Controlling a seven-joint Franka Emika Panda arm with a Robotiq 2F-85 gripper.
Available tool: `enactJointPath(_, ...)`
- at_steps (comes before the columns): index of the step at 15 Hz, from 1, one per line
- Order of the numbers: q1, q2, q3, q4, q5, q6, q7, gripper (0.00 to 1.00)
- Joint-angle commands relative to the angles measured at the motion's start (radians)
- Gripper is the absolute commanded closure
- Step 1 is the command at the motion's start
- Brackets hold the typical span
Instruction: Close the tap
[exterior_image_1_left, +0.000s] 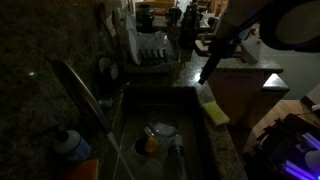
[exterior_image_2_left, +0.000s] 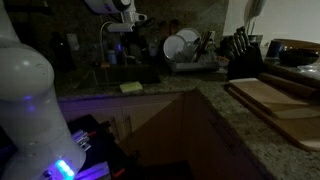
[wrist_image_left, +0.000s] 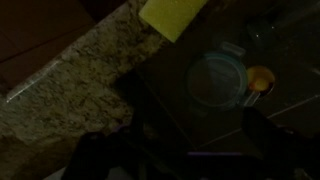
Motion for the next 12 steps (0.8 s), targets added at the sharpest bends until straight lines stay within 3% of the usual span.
enactJointPath(1,0.004,0.028,-0.009,0.019,-0.001,0.008,-0.001,0.0)
enactJointPath(4,-0.003,0.07,-0.026,0.045,0.001,0.033,-0.004,0.0)
enactJointPath(6,0.021,0.157,-0.006,0.095,0.031,0.172,-0.027,0.0)
enactJointPath(9,0.08,0.299,0.043,0.206,-0.047,0.314,-0.038,0.0)
enactJointPath(12,0.167,0.445,0.057,0.362,-0.153,0.359,-0.044,0.0)
